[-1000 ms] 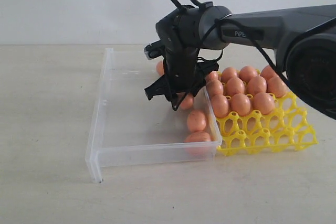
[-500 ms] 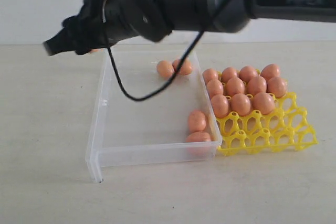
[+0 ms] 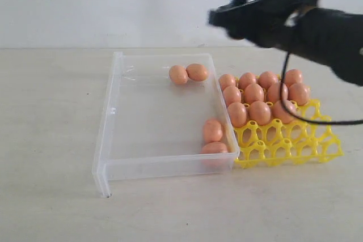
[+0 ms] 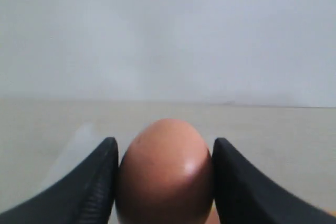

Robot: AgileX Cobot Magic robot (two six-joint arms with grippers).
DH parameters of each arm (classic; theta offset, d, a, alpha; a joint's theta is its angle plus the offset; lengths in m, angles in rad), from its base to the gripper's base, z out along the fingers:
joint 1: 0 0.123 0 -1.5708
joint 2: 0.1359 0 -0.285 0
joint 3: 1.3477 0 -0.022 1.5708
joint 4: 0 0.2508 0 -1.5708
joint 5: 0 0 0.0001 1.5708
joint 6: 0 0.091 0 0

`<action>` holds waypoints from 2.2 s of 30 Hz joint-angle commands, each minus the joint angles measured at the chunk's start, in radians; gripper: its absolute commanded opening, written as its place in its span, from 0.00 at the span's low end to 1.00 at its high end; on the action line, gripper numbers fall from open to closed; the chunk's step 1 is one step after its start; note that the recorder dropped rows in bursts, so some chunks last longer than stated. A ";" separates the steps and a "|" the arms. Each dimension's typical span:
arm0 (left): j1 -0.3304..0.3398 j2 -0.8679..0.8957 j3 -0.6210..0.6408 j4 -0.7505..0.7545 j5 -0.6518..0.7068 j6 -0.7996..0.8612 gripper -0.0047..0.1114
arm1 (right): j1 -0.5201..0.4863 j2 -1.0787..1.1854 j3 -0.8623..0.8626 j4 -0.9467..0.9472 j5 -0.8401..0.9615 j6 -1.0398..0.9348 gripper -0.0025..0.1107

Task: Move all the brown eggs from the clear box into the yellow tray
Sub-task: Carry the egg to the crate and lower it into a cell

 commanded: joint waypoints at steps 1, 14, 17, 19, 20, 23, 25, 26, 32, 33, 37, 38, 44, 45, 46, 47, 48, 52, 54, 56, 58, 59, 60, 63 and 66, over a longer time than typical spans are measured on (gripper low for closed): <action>-0.004 0.003 0.000 0.002 -0.003 -0.004 0.00 | -0.220 -0.016 0.031 0.201 -0.175 0.019 0.02; -0.004 0.003 0.000 0.002 -0.003 -0.004 0.00 | -0.843 0.360 -0.184 -1.349 -0.850 1.285 0.02; -0.004 0.003 0.000 0.002 -0.003 -0.004 0.00 | -0.896 0.409 -0.134 -1.435 -0.850 1.236 0.02; -0.004 0.003 0.000 0.002 -0.003 -0.004 0.00 | -0.904 0.418 -0.071 -1.515 -0.850 1.146 0.02; -0.004 0.003 0.000 0.002 -0.003 -0.004 0.00 | -0.904 0.420 -0.042 -1.525 -0.850 1.093 0.02; -0.004 0.003 0.000 0.002 -0.003 -0.004 0.00 | -0.883 0.431 0.030 -1.492 -0.845 0.973 0.02; -0.004 0.003 0.000 0.002 -0.003 -0.004 0.00 | -0.871 0.433 0.038 -1.501 -0.805 0.952 0.02; -0.004 0.003 0.000 0.002 -0.003 -0.004 0.00 | -0.866 0.433 0.038 -1.503 -0.784 0.952 0.02; -0.004 0.003 0.000 0.002 -0.003 -0.004 0.00 | -0.829 0.450 0.038 -1.505 -0.685 0.886 0.02; -0.004 0.003 0.000 0.002 -0.003 -0.004 0.00 | -0.819 0.455 0.038 -1.512 -0.673 0.879 0.02; -0.004 0.003 0.000 0.002 -0.003 -0.004 0.00 | -0.772 0.459 0.038 -1.519 -0.606 0.843 0.02; -0.004 0.003 0.000 0.002 -0.003 -0.004 0.00 | -0.762 0.459 0.038 -1.515 -0.591 0.836 0.02; -0.004 0.003 0.000 0.002 -0.003 -0.004 0.00 | -0.725 0.459 0.038 -1.536 -0.513 0.831 0.02; -0.004 0.003 0.000 0.002 -0.003 -0.004 0.00 | -0.725 0.459 0.038 -1.536 -0.513 0.838 0.02; -0.004 0.003 0.000 0.002 -0.003 -0.004 0.00 | -0.725 0.459 0.038 -1.536 -0.513 0.838 0.02; -0.004 0.003 0.000 0.002 -0.003 -0.004 0.00 | -0.725 0.459 0.038 -1.536 -0.513 0.838 0.02; -0.004 0.003 0.000 0.002 -0.003 -0.004 0.00 | -0.725 0.459 0.038 -1.536 -0.513 0.838 0.02; -0.004 0.003 0.000 0.002 -0.003 -0.004 0.00 | -0.725 0.459 0.038 -1.545 -0.497 0.834 0.02; -0.004 0.003 0.000 0.002 -0.003 -0.004 0.00 | -0.725 0.459 0.038 -1.545 -0.468 0.825 0.02; -0.004 0.003 0.000 0.002 -0.003 -0.004 0.00 | -0.725 0.459 0.038 -1.545 -0.439 0.816 0.02; -0.004 0.003 0.000 0.002 -0.003 -0.004 0.00 | -0.725 0.459 0.038 -1.545 -0.414 0.804 0.02; -0.004 0.003 0.000 0.002 -0.003 -0.004 0.00 | -0.725 0.459 0.038 -1.545 -0.414 0.796 0.02; -0.004 0.003 0.000 0.002 -0.003 -0.004 0.00 | -0.725 0.459 0.038 -1.545 -0.414 0.791 0.02; -0.004 0.003 0.000 0.002 -0.003 -0.004 0.00 | -0.725 0.459 0.038 -1.545 -0.418 0.776 0.02; -0.004 0.003 0.000 0.002 -0.003 -0.004 0.00 | -0.725 0.459 0.038 -1.545 -0.418 0.769 0.11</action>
